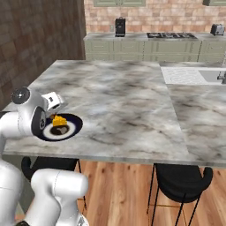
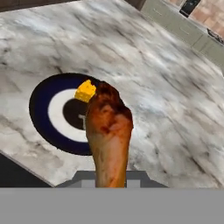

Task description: Take the cheese, chicken drumstick, and garlic from the fridge and place them on the plate on the dining counter to create an appetizer plate.

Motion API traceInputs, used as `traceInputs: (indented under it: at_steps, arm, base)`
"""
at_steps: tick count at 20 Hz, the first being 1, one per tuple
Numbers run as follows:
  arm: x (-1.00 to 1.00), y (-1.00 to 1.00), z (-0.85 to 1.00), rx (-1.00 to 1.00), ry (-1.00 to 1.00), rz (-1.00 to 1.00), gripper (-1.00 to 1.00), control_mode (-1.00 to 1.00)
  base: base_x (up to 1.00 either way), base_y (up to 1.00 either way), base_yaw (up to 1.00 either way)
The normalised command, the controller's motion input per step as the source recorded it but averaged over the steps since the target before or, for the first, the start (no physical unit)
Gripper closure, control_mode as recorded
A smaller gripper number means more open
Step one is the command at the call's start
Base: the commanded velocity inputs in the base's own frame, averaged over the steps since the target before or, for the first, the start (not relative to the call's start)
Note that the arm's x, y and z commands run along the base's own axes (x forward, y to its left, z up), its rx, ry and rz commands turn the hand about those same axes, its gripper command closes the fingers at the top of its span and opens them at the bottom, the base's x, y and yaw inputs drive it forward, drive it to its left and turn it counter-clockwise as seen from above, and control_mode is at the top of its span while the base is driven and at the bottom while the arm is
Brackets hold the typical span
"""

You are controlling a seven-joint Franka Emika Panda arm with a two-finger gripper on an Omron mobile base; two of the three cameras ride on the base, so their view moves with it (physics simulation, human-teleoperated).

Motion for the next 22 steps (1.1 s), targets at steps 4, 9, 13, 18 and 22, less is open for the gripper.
traceInputs:
  at_steps: [4, 9, 13, 18, 22]
  arm:
    - [0.66, 0.72, -0.6, 0.08, 0.17, 0.0, 1.0, -1.0]
    - [0.49, 0.61, -0.63, 0.08, 0.25, 0.0, 1.0, -1.0]
    - [0.17, 0.45, -0.49, 0.03, 0.25, 0.0, 1.0, -1.0]
    - [0.0, 0.18, -0.1, 0.0, 0.07, -0.02, 1.0, -1.0]
    - [0.17, 0.15, -0.1, -0.01, 0.06, -0.05, 1.0, -1.0]
  base:
    - [0.0, 0.0, 0.0]
    - [0.0, 0.0, 0.0]
    - [0.0, 0.0, 0.0]
    - [0.0, 0.0, 0.0]
    - [0.0, 0.0, 0.0]
